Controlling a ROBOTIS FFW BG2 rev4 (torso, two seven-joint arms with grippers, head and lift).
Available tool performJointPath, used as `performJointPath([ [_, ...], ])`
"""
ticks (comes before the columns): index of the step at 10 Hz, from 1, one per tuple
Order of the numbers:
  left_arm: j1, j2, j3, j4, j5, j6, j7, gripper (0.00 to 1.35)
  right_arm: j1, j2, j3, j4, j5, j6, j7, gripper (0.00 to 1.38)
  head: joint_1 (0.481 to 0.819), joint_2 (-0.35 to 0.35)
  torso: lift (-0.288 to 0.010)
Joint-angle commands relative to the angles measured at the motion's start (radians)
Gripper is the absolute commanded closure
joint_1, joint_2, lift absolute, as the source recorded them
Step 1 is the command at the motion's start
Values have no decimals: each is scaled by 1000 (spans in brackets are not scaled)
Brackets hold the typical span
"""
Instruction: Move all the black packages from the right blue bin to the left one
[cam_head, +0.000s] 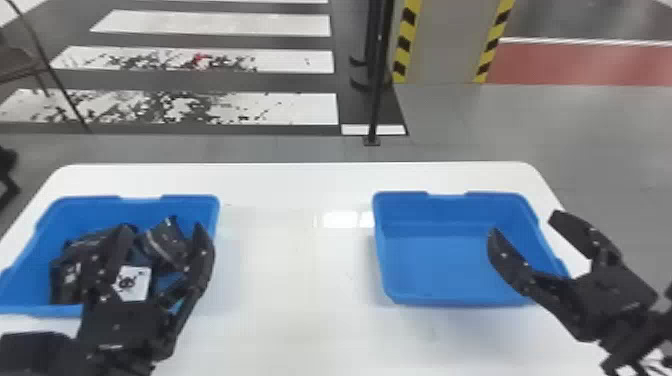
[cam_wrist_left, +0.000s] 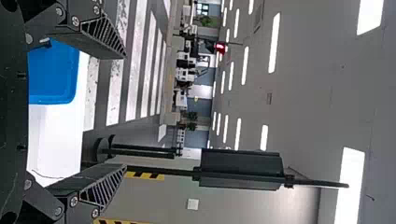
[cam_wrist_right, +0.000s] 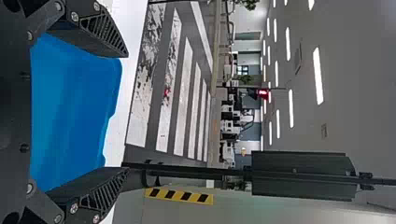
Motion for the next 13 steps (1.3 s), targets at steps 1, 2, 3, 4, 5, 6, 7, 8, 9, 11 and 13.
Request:
performJointPath([
  [1,-1,0,0,0,0,-8,0,233,0,0,0,-3,0,-1,0,176,695,-41,-154],
  [2,2,0,0,0,0,-8,0,233,0,0,2,-5,2,-1,1,176,695,-40,-154],
  [3,2,0,0,0,2,-11,0,233,0,0,2,-10,4,-1,0,176,695,-39,-154],
  [4,4,0,0,0,0,-18,0,233,2,0,2,-10,4,-1,1,176,695,-38,-154],
  [5,7,0,4,0,0,-21,0,233,2,0,2,-13,4,-1,1,176,695,-37,-154],
  [6,7,-2,4,0,0,-21,0,233,2,0,2,-13,4,-1,1,176,695,-37,-154],
  [7,7,-2,4,0,0,-23,0,233,2,0,2,-13,6,-4,1,176,695,-35,-154],
  [8,7,-2,6,0,0,-28,0,233,2,0,2,-13,6,-4,1,176,695,-34,-154],
  [9,9,-3,10,0,0,-33,0,233,2,0,2,-13,6,-6,1,176,695,-33,-154],
  [11,12,-5,12,0,0,-38,0,233,2,0,2,-13,6,-9,1,174,695,-30,-154],
  [13,12,-6,16,0,0,-45,0,233,5,0,2,-18,8,-9,-2,176,695,-28,-154],
])
